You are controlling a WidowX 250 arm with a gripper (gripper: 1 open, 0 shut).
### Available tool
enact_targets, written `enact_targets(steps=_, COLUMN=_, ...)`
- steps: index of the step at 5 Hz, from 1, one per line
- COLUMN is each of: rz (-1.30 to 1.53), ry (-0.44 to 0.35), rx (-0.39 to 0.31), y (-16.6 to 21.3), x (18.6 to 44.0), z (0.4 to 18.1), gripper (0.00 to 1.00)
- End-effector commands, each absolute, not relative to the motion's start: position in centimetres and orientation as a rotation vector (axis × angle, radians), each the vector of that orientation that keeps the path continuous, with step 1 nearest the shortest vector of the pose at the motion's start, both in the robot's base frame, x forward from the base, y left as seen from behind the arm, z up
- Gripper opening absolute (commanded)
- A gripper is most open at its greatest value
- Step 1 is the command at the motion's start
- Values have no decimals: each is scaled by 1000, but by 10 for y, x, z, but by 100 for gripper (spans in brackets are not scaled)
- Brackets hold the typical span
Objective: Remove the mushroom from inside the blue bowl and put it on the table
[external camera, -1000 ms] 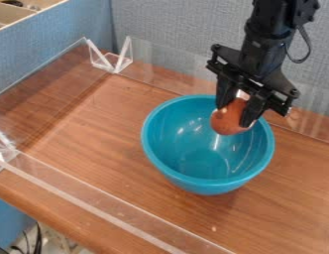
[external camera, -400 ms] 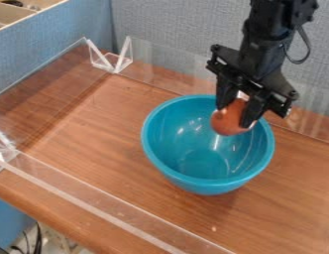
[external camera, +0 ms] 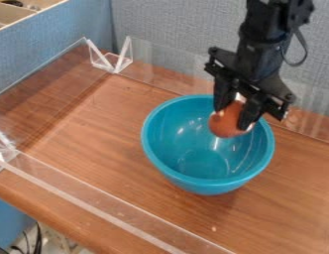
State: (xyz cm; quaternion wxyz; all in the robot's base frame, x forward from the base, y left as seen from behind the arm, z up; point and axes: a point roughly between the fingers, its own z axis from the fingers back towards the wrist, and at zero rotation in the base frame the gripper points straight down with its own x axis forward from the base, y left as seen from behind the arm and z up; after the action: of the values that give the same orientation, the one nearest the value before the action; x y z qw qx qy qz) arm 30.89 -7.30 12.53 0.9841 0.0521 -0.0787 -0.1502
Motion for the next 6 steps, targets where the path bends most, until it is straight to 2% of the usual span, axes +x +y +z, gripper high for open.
enact_targets(steps=1, rz=-272, ry=-228, rx=98, y=-55, x=306, z=150, gripper=0)
enact_targets(steps=3, rz=-218, ry=-207, rx=105, y=-16, x=309, z=141, gripper=0)
enact_targets(steps=5, rz=-139, ry=-147, rx=119, y=37, x=310, z=118, gripper=0)
enact_targets(steps=6, rz=-123, ry=-119, rx=120, y=51, x=309, z=107, gripper=0)
